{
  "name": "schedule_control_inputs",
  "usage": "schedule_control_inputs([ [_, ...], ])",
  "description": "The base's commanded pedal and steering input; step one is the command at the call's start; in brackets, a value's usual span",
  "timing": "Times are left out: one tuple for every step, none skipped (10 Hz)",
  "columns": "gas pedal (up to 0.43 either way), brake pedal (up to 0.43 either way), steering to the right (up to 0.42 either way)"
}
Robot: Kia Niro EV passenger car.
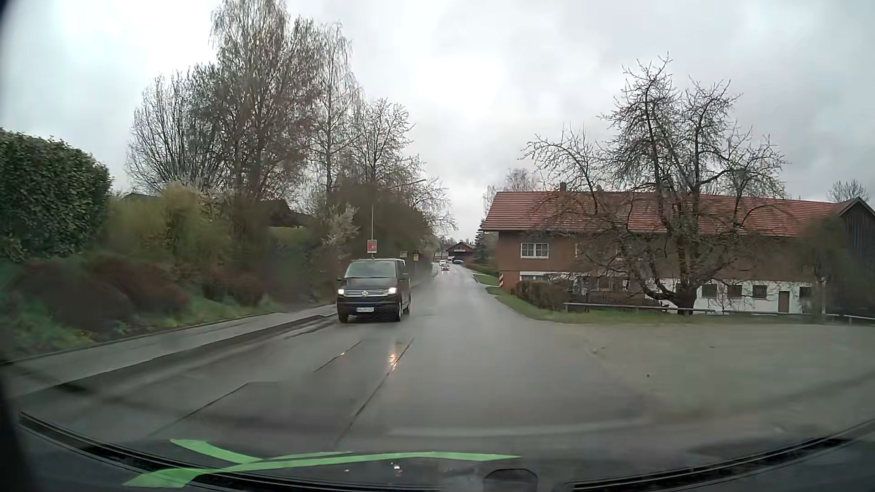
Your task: Follow the waypoints while adhering to traffic rules and regulations
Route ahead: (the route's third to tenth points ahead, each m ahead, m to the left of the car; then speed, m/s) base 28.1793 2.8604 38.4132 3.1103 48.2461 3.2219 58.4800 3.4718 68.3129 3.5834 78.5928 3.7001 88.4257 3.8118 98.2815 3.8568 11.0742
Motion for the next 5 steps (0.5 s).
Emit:
schedule_control_inputs([
  [0.059, 0.0, 0.0],
  [0.059, 0.0, 0.0],
  [0.067, 0.0, 0.0],
  [0.067, 0.0, 0.0],
  [0.067, 0.0, 0.001],
])
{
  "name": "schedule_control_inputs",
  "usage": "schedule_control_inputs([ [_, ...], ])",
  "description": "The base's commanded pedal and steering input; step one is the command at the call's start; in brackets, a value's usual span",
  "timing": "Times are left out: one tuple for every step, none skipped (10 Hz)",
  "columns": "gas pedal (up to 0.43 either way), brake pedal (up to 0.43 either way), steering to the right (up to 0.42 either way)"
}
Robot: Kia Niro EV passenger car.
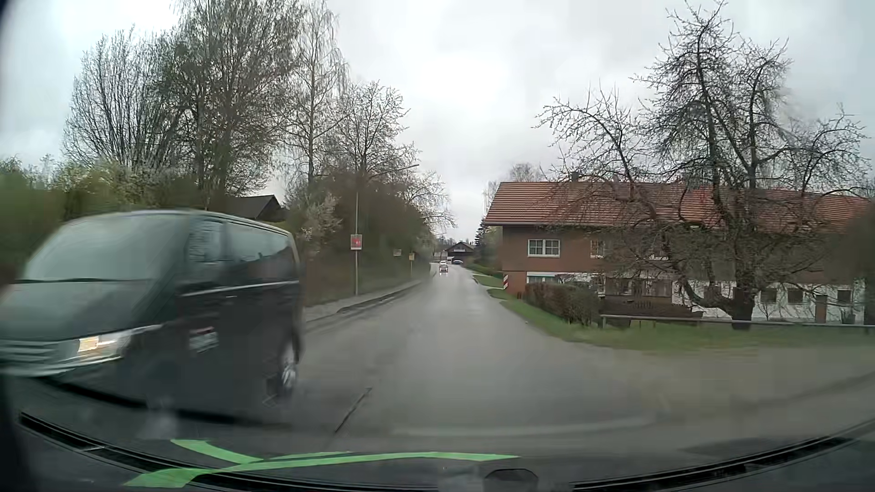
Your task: Follow the waypoints while adhering to traffic rules and regulations
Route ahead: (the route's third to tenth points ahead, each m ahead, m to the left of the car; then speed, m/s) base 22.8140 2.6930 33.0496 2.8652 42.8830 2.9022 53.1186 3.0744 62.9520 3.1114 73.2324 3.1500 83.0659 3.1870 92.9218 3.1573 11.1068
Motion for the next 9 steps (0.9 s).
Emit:
schedule_control_inputs([
  [0.067, 0.0, 0.001],
  [0.067, 0.0, 0.0],
  [0.067, 0.0, 0.0],
  [0.047, 0.0, 0.0],
  [0.047, 0.0, -0.002],
  [0.039, 0.0, -0.003],
  [0.039, 0.0, -0.003],
  [0.028, 0.0, -0.003],
  [0.02, 0.0, -0.005],
])
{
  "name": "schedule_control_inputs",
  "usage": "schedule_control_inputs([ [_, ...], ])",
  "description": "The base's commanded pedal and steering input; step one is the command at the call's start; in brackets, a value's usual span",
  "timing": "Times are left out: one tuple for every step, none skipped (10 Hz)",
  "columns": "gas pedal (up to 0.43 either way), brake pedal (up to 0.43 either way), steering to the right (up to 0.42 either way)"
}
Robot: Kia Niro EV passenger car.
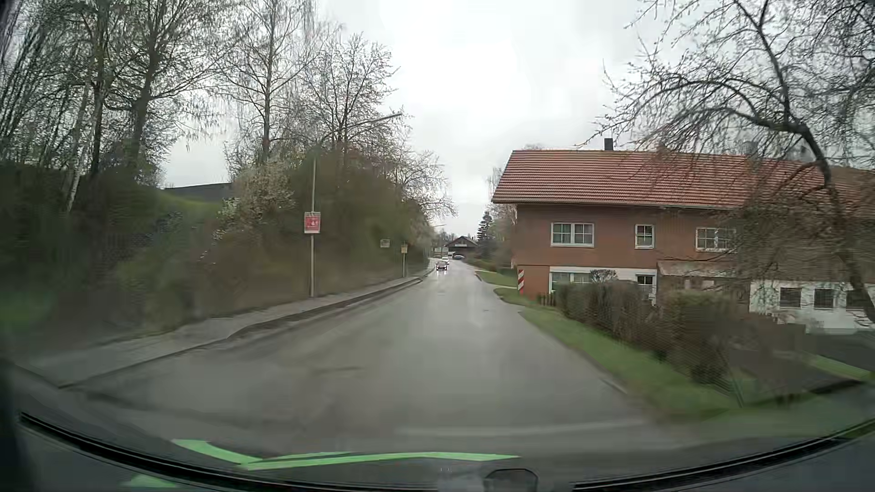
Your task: Follow the waypoints while adhering to traffic rules and regulations
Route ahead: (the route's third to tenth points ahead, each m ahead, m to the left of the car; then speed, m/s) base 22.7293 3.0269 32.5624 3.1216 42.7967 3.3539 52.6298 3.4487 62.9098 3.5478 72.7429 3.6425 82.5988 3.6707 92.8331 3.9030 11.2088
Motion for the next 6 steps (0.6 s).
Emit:
schedule_control_inputs([
  [0.02, 0.0, -0.008],
  [0.02, 0.0, -0.008],
  [0.028, 0.0, -0.004],
  [0.028, 0.0, -0.003],
  [0.028, 0.0, -0.003],
  [0.028, 0.0, -0.003],
])
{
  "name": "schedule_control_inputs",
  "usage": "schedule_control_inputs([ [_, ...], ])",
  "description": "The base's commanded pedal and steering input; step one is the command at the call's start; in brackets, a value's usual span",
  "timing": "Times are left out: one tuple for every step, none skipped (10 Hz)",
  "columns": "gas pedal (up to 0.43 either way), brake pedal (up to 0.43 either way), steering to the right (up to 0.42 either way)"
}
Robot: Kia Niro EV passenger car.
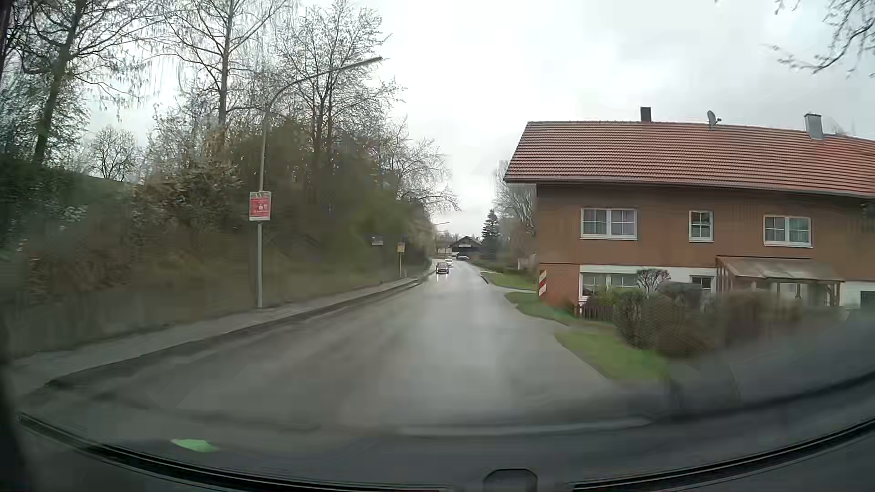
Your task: Follow the waypoints while adhering to traffic rules and regulations
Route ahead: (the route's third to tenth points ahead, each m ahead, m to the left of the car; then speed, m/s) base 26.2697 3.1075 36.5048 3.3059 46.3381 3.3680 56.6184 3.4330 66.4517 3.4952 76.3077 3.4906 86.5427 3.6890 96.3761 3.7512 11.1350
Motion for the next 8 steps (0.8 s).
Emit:
schedule_control_inputs([
  [0.028, 0.0, -0.003],
  [0.028, 0.0, -0.003],
  [0.028, 0.0, -0.003],
  [0.028, 0.0, -0.003],
  [0.028, 0.0, -0.003],
  [0.028, 0.0, -0.002],
  [0.028, 0.0, 0.001],
  [0.028, 0.0, 0.003],
])
